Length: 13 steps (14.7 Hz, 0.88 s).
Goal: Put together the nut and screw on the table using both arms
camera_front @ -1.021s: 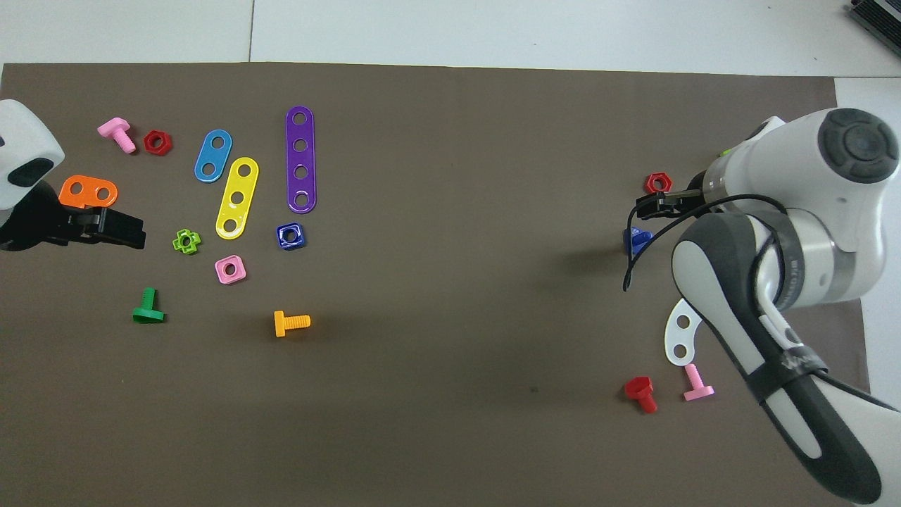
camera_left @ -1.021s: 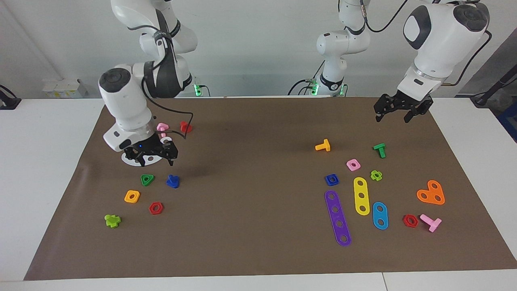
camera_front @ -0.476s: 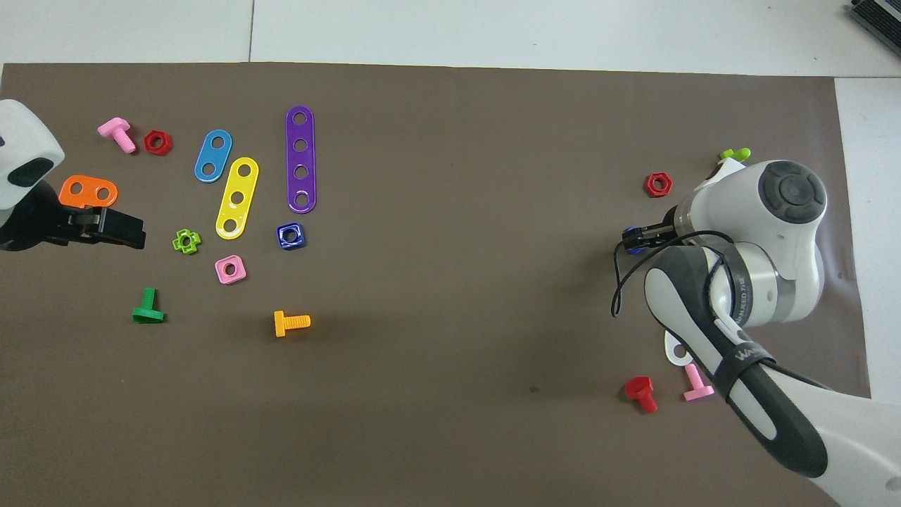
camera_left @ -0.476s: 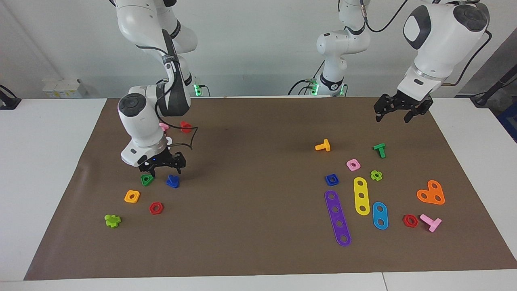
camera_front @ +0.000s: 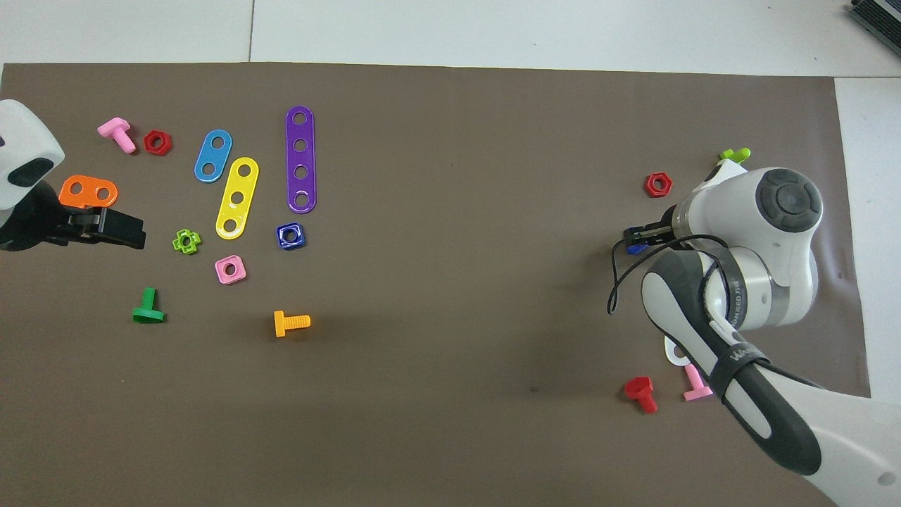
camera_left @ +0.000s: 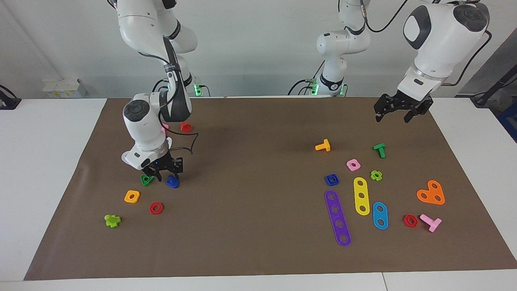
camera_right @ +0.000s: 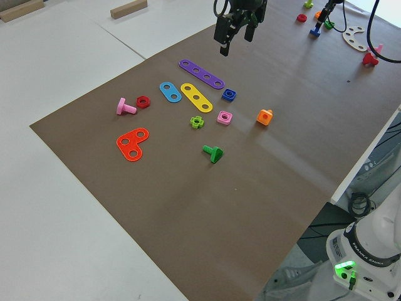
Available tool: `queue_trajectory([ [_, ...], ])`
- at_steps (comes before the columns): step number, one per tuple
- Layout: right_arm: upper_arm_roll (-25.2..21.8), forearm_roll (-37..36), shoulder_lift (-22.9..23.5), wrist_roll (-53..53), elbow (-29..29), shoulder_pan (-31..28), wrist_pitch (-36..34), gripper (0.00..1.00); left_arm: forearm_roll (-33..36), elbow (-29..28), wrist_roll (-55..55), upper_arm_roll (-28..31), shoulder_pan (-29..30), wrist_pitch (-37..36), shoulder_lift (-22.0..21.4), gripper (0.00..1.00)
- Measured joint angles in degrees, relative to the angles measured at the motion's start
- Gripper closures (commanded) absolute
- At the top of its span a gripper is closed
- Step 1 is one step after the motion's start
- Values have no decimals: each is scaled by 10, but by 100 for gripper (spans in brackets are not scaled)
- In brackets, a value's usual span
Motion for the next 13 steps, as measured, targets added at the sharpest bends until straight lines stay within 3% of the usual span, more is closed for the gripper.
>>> queue_trajectory([
  [8, 0, 12, 13, -2, -6, -2, 17, 50, 0, 0, 0, 0, 0, 0, 0, 0],
  [13, 0, 21, 16, -3, -6, -2, 20, 63, 0, 0, 0, 0, 0, 0, 0, 0],
])
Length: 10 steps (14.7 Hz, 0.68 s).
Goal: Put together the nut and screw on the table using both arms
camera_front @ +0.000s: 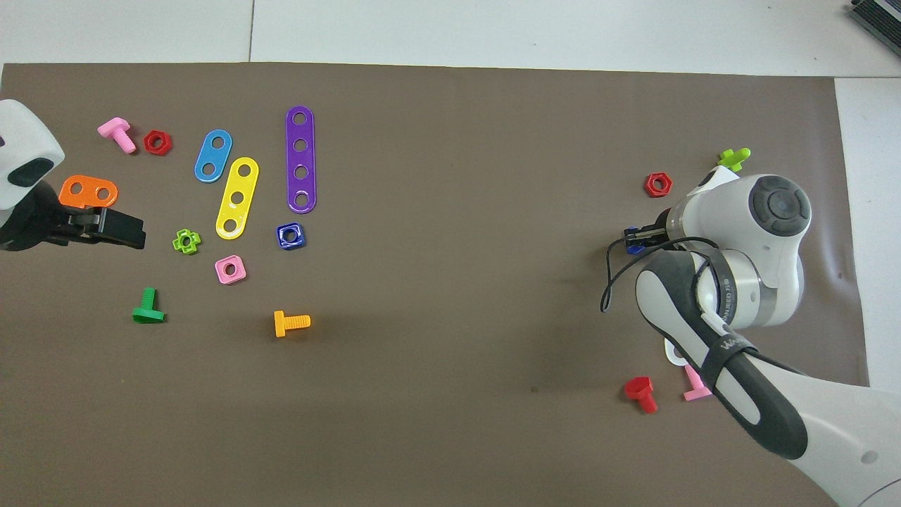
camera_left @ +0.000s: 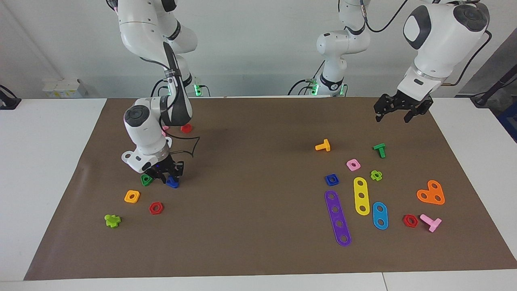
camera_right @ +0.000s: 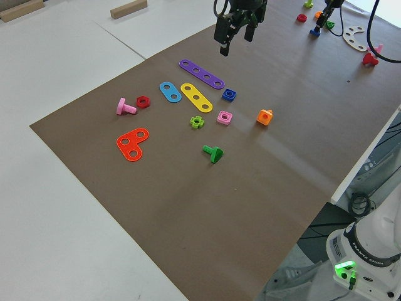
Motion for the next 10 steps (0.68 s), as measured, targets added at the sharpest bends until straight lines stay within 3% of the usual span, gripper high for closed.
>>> queue_trajectory([
  [1, 0, 0, 0, 0, 0, 0, 0, 73, 0, 0, 0, 0, 0, 0, 0, 0],
  [2, 0, 0, 0, 0, 0, 0, 0, 100, 0, 0, 0, 0, 0, 0, 0, 0],
  [10, 0, 1, -1, -1, 12, 0, -3, 100, 0, 0, 0, 0, 0, 0, 0, 0],
])
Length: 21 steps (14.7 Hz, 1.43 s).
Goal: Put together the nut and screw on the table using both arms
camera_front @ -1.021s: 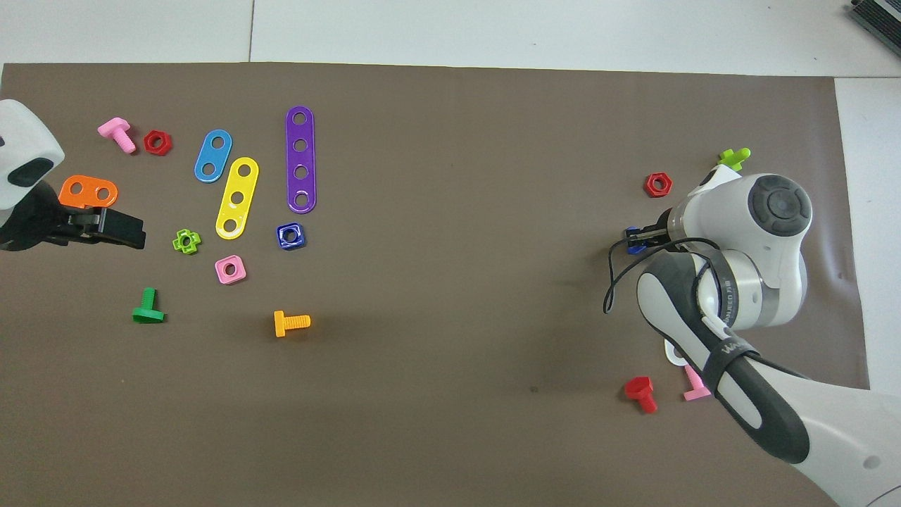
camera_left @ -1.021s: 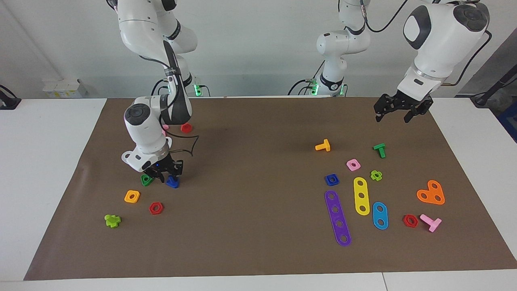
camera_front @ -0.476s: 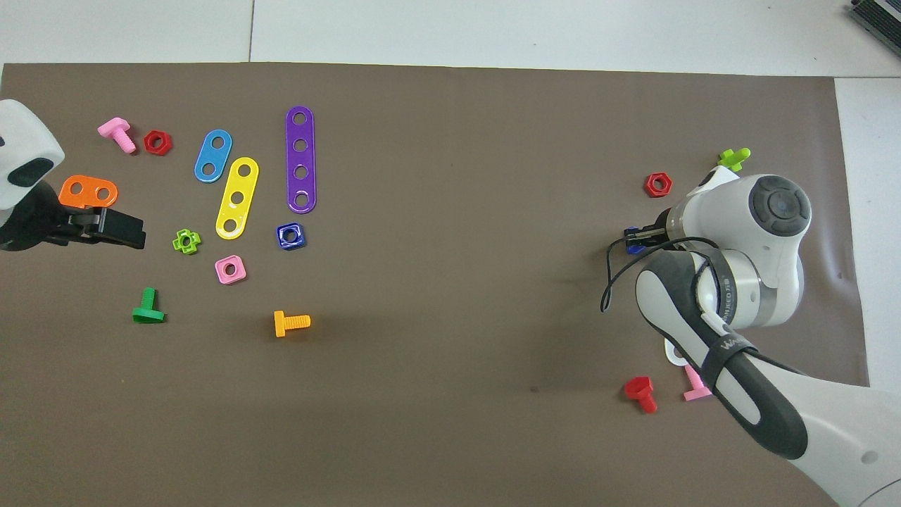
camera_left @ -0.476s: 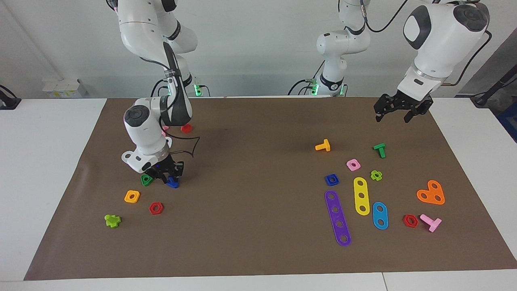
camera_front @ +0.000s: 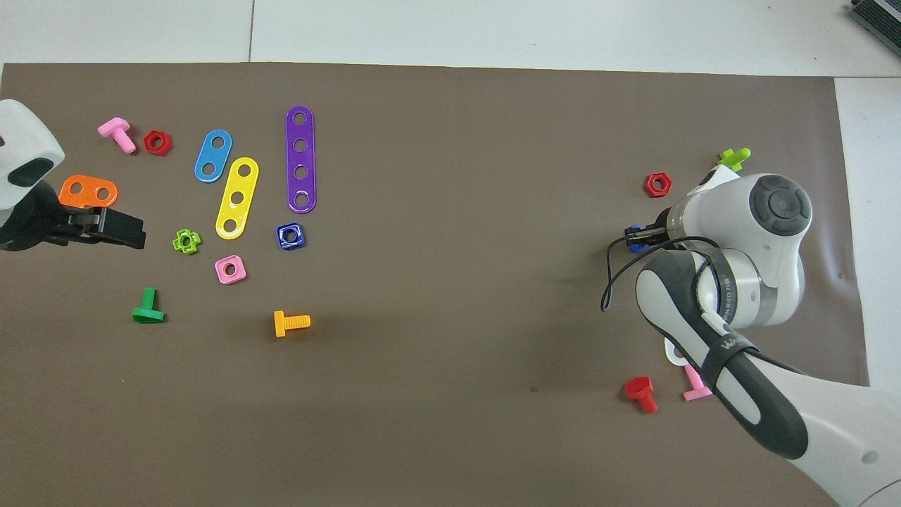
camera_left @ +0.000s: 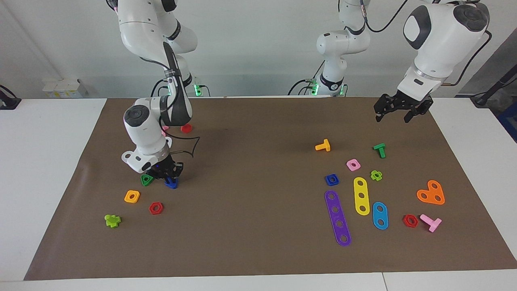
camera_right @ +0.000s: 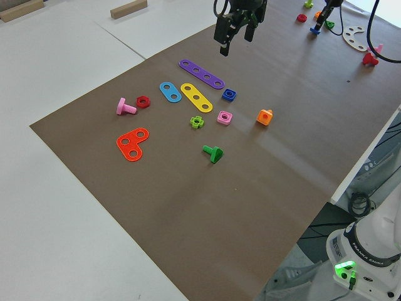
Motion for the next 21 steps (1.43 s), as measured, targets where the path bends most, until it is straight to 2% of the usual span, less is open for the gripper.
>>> queue_trajectory([
  [3, 0, 4, -9, 3, 49, 1, -52, 100, 0, 0, 0, 0, 0, 0, 0, 0],
  [5, 1, 7, -16, 31, 104, 9, -116, 100, 0, 0, 0, 0, 0, 0, 0, 0],
  [7, 2, 8, -17, 80, 160, 36, -166, 100, 0, 0, 0, 0, 0, 0, 0, 0],
  [9, 4, 8, -12, 144, 198, 81, -186, 100, 0, 0, 0, 0, 0, 0, 0, 0],
  [15, 6, 7, 58, 327, 244, 205, -178, 100, 0, 0, 0, 0, 0, 0, 0, 0],
  [21, 6, -12, 144, 452, 263, 289, -84, 100, 0, 0, 0, 0, 0, 0, 0, 0],
])
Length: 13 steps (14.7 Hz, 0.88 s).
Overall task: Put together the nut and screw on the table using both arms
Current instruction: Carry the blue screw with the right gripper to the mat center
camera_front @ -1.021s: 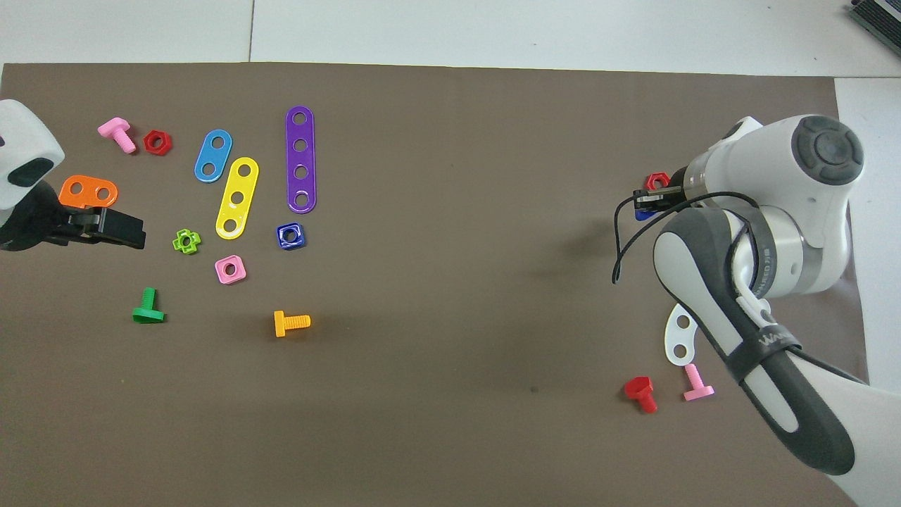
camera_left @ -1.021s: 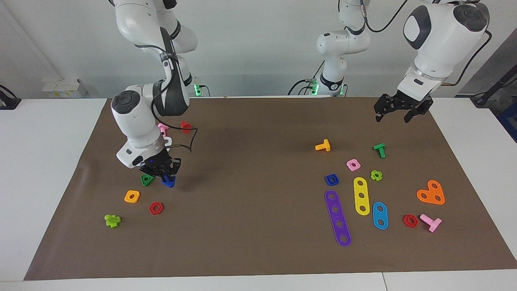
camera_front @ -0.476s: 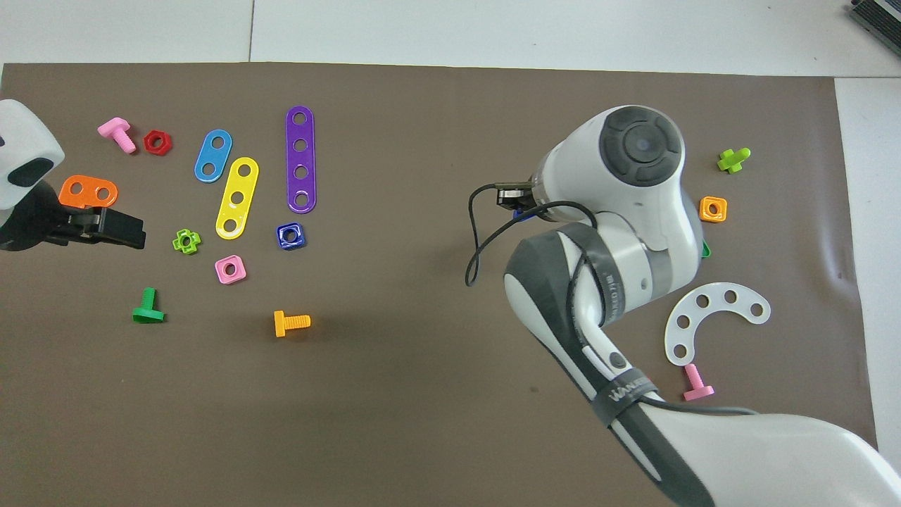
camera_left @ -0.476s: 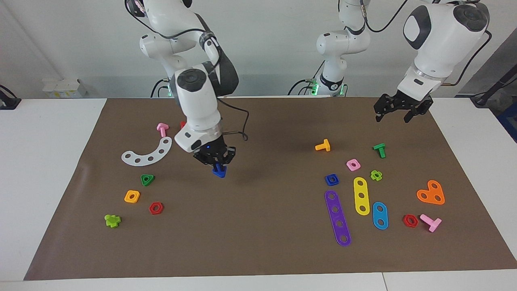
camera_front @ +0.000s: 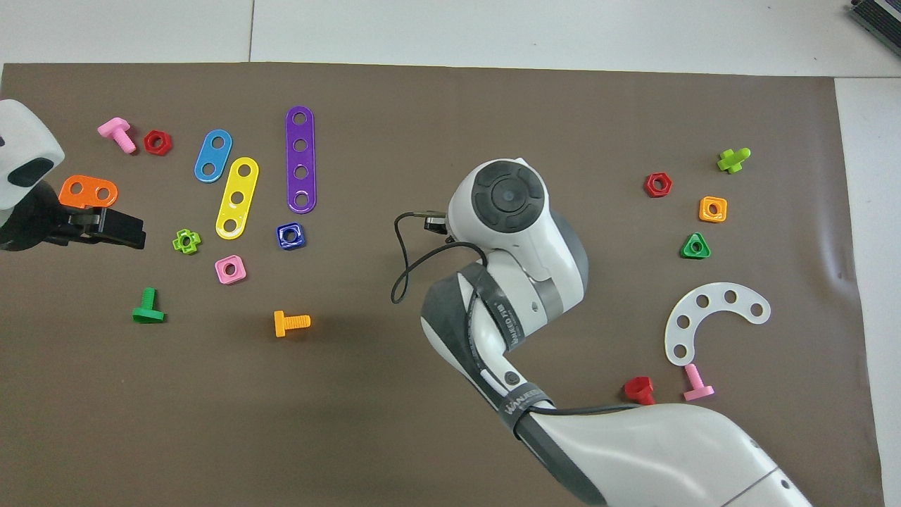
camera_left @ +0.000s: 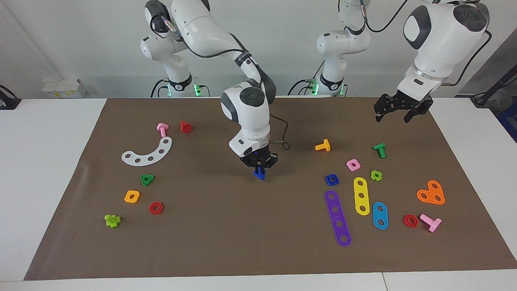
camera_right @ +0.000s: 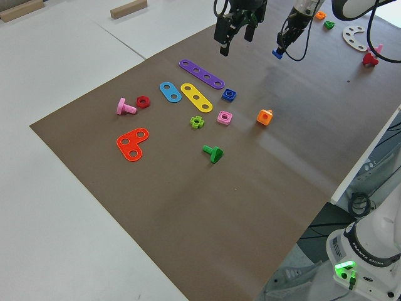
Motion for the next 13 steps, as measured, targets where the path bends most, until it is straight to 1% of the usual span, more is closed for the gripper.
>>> queue_trajectory([
  [8, 0, -21, 24, 7, 1, 16, 39, 100, 0, 0, 0, 0, 0, 0, 0, 0],
  [9, 0, -21, 25, 7, -4, 16, 50, 93, 0, 0, 0, 0, 0, 0, 0, 0],
  [10, 0, -21, 26, 7, -10, 16, 61, 16, 0, 0, 0, 0, 0, 0, 0, 0],
  [11, 0, -21, 27, 7, -14, 17, 68, 0, 0, -1, 0, -1, 0, 0, 0, 0],
  [13, -1, -21, 27, 8, -18, 17, 74, 0, 0, -7, -12, -3, 0, 6, -1, 0],
])
